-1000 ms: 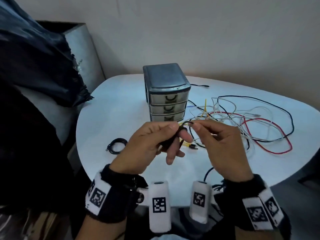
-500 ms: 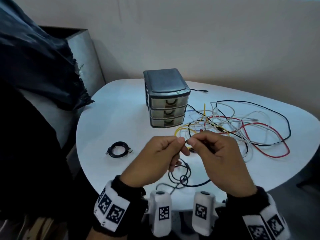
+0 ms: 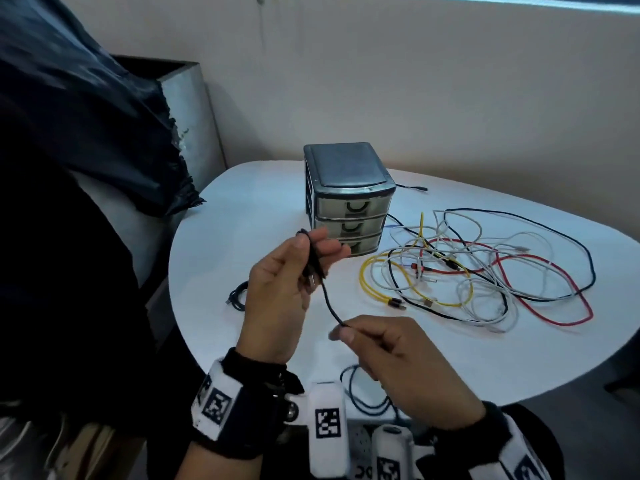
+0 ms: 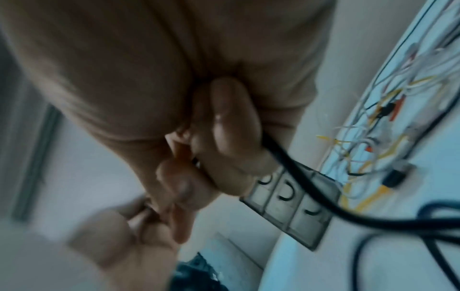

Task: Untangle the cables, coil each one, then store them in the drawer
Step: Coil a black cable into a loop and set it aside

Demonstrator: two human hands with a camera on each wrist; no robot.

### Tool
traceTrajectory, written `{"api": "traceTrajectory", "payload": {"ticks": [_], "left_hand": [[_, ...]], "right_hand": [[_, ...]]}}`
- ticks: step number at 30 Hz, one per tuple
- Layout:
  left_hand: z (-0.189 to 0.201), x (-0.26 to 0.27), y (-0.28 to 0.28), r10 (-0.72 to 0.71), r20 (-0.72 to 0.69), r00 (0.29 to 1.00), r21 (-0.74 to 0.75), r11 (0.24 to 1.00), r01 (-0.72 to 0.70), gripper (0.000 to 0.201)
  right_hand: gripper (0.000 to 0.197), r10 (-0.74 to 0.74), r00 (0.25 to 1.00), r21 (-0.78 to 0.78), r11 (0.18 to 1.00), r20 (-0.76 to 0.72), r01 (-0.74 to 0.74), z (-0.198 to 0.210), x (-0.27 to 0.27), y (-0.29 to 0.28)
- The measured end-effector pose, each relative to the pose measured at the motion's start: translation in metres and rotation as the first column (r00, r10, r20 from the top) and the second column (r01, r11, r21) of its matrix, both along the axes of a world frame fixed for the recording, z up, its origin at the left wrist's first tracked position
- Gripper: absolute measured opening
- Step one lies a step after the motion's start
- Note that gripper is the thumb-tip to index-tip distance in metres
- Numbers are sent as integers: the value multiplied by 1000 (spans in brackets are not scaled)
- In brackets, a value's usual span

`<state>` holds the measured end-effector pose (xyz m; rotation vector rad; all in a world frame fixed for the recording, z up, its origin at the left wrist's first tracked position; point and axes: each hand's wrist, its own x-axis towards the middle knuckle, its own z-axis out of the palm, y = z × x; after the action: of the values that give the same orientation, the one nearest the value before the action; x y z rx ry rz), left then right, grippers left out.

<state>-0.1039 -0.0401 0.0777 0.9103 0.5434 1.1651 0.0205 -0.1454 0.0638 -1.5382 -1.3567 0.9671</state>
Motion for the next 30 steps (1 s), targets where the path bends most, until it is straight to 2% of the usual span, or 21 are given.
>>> {"api": "traceTrajectory", "payload": {"ticks": [1, 2, 4, 6, 7, 9, 10, 11, 12, 14, 16, 17, 19, 20, 21, 23, 24, 25, 26, 28, 30], "left_hand": [[-6, -3, 1, 73, -167, 983, 108, 993, -55, 25], [-11, -5, -1, 149, -341, 928, 239, 969, -67, 25], [-16, -7, -11, 222, -565, 794, 452, 889, 73, 26], [-15, -6, -21, 142, -701, 699, 473, 826, 307, 32], [-12, -7, -26, 12, -730, 683, 393, 825, 405, 36], [-2, -11, -32, -354, -594, 723, 163, 826, 539, 40], [4, -13, -34, -479, -457, 749, 85, 815, 573, 40], [10, -14, -36, -530, -325, 783, 42, 819, 572, 40], [15, -14, -38, -523, -199, 829, 17, 844, 537, 41], [22, -10, -37, -398, 64, 915, -41, 915, 401, 39], [19, -6, -29, -228, 190, 955, -67, 967, 244, 34], [14, -5, -23, -151, 150, 977, -41, 987, 158, 32], [0, -7, -12, 48, -132, 990, 134, 991, -30, 27], [-7, -10, -7, 170, -333, 928, 273, 959, -78, 27], [-14, -14, -5, 267, -507, 819, 402, 914, -50, 29], [-22, -21, -4, 315, -730, 606, 490, 860, 143, 32], [-24, -23, -6, 239, -791, 563, 435, 867, 244, 34], [-25, -25, -8, 91, -819, 567, 329, 884, 332, 39], [-22, -27, -13, -105, -785, 611, 205, 887, 415, 44], [-10, -29, -20, -431, -537, 725, 36, 847, 530, 45], [5, -26, -26, -528, -263, 808, 3, 837, 548, 35]], "right_hand": [[19, -3, 1000, 33, 999, 26, 2, 6, 1, -2], [18, -24, 999, 77, 997, 47, 20, 13, 2, -5], [18, -62, 994, 171, 984, 93, 46, 26, 7, -9], [18, -90, 989, 226, 972, 118, 62, 35, 10, -12], [16, -118, 989, 244, 965, 84, 95, 37, 12, -12], [19, -207, 977, 265, 940, -51, 213, 38, 19, -12], [21, -255, 959, 261, 924, -123, 279, 36, 23, -11], [21, -291, 939, 253, 909, -184, 332, 33, 23, -9], [19, -310, 928, 245, 902, -209, 356, 29, 21, -7], [13, -267, 950, 242, 923, -161, 300, 18, 10, -2], [15, -154, 984, 167, 972, -89, 167, 7, -4, 0], [17, -95, 994, 107, 989, -60, 101, 2, -9, 0], [18, 21, 995, 46, 999, 94, -25, -1, -12, -2], [19, 54, 981, 49, 997, 184, -64, 0, -12, -4], [17, 38, 970, 87, 994, 241, -61, 3, -9, -5], [11, -114, 965, 206, 976, 237, 65, 11, 1, -5], [8, -204, 961, 255, 955, 186, 154, 14, 9, -4], [11, -283, 951, 290, 927, 123, 238, 16, 17, -2], [14, -346, 936, 300, 901, 64, 312, 18, 23, -1], [15, -394, 917, 250, 884, -57, 396, 15, 32, 3], [19, -330, 927, 160, 919, -180, 359, 9, 29, 6]]}}
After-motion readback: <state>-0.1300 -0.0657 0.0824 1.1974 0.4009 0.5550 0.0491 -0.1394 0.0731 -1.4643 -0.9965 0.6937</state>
